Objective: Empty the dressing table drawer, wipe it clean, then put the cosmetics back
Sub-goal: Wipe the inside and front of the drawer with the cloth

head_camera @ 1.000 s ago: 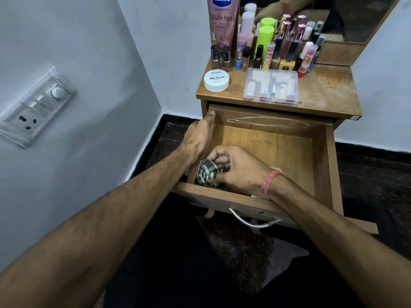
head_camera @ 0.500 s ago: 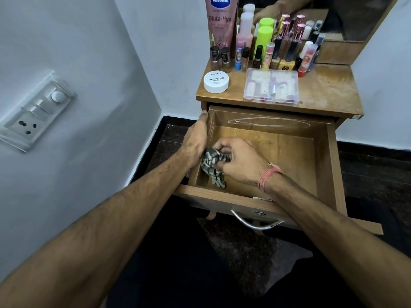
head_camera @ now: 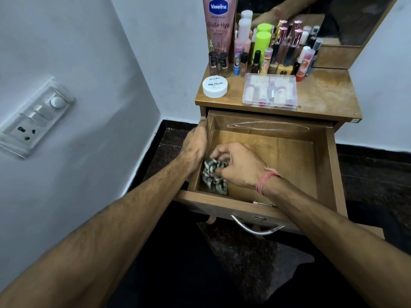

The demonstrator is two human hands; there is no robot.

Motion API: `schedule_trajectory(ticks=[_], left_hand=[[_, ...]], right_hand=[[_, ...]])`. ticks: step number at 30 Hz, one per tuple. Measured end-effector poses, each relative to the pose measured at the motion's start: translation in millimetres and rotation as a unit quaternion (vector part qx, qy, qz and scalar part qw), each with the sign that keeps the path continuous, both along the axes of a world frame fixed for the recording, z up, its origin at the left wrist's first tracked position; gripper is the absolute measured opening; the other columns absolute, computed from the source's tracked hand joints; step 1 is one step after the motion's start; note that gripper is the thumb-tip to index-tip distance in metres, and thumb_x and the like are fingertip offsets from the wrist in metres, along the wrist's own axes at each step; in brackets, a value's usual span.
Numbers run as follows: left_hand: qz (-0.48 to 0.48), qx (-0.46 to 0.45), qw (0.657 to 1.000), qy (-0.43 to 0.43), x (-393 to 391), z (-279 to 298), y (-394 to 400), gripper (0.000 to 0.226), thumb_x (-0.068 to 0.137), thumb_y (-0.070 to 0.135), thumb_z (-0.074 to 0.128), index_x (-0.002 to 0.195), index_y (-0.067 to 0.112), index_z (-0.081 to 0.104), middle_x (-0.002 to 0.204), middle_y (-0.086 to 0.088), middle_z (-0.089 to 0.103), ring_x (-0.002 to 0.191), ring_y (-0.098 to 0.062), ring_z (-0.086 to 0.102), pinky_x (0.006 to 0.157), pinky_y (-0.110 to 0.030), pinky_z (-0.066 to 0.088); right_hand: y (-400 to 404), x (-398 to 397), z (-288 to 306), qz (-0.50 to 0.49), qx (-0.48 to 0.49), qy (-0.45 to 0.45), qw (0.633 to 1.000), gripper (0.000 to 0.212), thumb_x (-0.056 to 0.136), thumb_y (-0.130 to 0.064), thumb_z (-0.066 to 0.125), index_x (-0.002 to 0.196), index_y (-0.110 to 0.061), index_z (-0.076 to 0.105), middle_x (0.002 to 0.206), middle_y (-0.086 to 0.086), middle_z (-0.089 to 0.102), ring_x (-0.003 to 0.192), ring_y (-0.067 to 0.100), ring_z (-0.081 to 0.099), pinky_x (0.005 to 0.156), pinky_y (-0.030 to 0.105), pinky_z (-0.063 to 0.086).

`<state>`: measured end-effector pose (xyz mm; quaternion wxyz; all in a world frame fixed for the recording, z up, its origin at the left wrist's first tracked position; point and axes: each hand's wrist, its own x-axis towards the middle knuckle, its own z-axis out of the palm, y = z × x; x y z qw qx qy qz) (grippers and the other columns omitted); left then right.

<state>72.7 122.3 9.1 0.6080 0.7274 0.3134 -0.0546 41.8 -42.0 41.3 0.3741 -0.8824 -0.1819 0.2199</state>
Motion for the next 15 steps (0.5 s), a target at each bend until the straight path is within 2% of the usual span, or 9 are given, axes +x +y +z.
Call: schedule_trajectory(ticks=[3, 5, 7, 9, 11, 13, 15], left_hand=[[0.005, -0.002, 1.000, -0.003, 5, -10, 3, 0.099, 0.079, 0.091, 0.032, 0.137, 0.026, 0.079, 0.130, -0.005, 0.081, 0.122, -0.030, 0.075, 0.119, -0.050, 0.050], [0.005, -0.001, 1.000, -0.006, 8, -14, 5, 0.103, 0.074, 0.094, 0.032, 0.137, 0.027, 0.079, 0.130, -0.005, 0.081, 0.121, -0.029, 0.075, 0.119, -0.050, 0.051], [0.002, 0.001, 1.000, -0.007, 8, -13, 4, 0.105, 0.073, 0.094, 0.031, 0.137, 0.027, 0.078, 0.130, -0.004, 0.081, 0.121, -0.028, 0.075, 0.119, -0.051, 0.051], [0.003, -0.001, 1.000, -0.010, 7, -11, 3, 0.108, 0.072, 0.095, 0.030, 0.138, 0.025, 0.078, 0.131, -0.005, 0.080, 0.121, -0.029, 0.075, 0.119, -0.050, 0.051], [0.001, -0.001, 1.000, -0.008, 6, -10, 3, 0.107, 0.074, 0.095, 0.031, 0.139, 0.023, 0.077, 0.132, -0.006, 0.080, 0.121, -0.029, 0.075, 0.119, -0.050, 0.051], [0.002, 0.002, 1.000, -0.004, 4, -4, 0, 0.102, 0.081, 0.088, 0.031, 0.144, 0.020, 0.074, 0.137, -0.009, 0.077, 0.126, -0.029, 0.072, 0.120, -0.050, 0.049], [-0.004, 0.015, 1.000, -0.006, 2, 1, -2, 0.101, 0.084, 0.084, 0.030, 0.150, 0.019, 0.070, 0.145, -0.011, 0.073, 0.134, -0.030, 0.067, 0.124, -0.050, 0.045]], right_hand=[[10, 15, -2, -0.111, 0.005, -0.090, 0.990, 0.026, 0.081, -0.017, 0.084, 0.101, -0.034, 0.078, 0.097, -0.014, 0.078, 0.105, 0.011, 0.071, 0.105, 0.039, 0.055], [14, 19, -2, -0.133, 0.001, -0.110, 0.985, 0.027, 0.081, -0.019, 0.082, 0.103, -0.035, 0.079, 0.101, -0.013, 0.079, 0.107, 0.014, 0.072, 0.108, 0.043, 0.056], [7, 20, -2, -0.094, 0.014, -0.061, 0.994, 0.026, 0.085, -0.016, 0.086, 0.106, -0.030, 0.081, 0.107, -0.010, 0.080, 0.111, 0.012, 0.072, 0.108, 0.042, 0.057], [-2, 19, 0, -0.040, 0.036, 0.003, 0.999, 0.023, 0.085, -0.013, 0.089, 0.102, -0.027, 0.084, 0.103, -0.011, 0.082, 0.103, 0.005, 0.075, 0.101, 0.037, 0.062], [-1, 23, -1, -0.047, 0.028, -0.043, 0.998, 0.024, 0.085, -0.018, 0.088, 0.104, -0.031, 0.085, 0.106, -0.013, 0.082, 0.107, 0.007, 0.073, 0.105, 0.036, 0.058], [7, 33, 0, -0.121, 0.033, -0.114, 0.986, 0.029, 0.086, -0.019, 0.084, 0.111, -0.034, 0.084, 0.113, -0.011, 0.082, 0.113, 0.012, 0.071, 0.108, 0.034, 0.055], [16, 43, 3, -0.185, 0.040, -0.147, 0.971, 0.033, 0.088, -0.018, 0.080, 0.116, -0.035, 0.083, 0.116, -0.008, 0.082, 0.116, 0.016, 0.069, 0.109, 0.031, 0.051]])
